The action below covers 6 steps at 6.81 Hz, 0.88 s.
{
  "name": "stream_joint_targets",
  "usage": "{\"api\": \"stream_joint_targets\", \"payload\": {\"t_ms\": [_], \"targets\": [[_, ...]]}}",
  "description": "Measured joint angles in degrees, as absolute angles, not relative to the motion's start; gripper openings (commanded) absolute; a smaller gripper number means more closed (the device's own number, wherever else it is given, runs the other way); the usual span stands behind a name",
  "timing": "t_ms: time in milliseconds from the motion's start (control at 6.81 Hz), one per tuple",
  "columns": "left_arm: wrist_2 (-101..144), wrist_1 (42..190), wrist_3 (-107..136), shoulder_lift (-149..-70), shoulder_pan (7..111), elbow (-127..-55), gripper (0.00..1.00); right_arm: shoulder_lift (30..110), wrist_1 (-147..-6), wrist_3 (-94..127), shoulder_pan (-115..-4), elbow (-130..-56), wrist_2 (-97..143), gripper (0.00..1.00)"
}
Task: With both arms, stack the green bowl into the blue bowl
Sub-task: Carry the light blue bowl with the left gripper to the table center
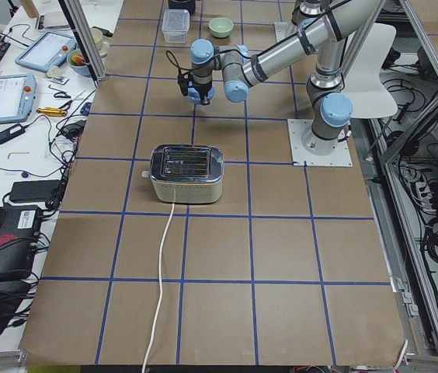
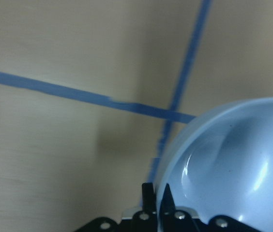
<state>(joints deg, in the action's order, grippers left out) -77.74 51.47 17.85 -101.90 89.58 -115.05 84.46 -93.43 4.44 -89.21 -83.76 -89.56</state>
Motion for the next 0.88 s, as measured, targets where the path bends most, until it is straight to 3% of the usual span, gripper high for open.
{"api": "stream_joint_targets", "payload": {"t_ms": [440,587,734,881], "targets": [[-77.94,42.38,33.41,-107.80,99.70,-113.65,0.00,84.40,-93.41,4.29,-89.14,-83.74,-89.66,1.00],[-77.81,40.59,36.19,-109.70,101.17,-112.85,0.21,84.39,-93.37,4.22,-88.95,-83.70,-89.89,1.00],[-77.79,39.79,37.69,-111.21,102.48,-112.32,0.91,84.18,-93.64,3.28,-88.74,-83.65,-90.47,1.00],[-77.69,39.35,38.20,-111.93,103.04,-111.36,0.96,83.79,-94.20,1.11,-88.66,-83.49,-92.18,1.00]]}}
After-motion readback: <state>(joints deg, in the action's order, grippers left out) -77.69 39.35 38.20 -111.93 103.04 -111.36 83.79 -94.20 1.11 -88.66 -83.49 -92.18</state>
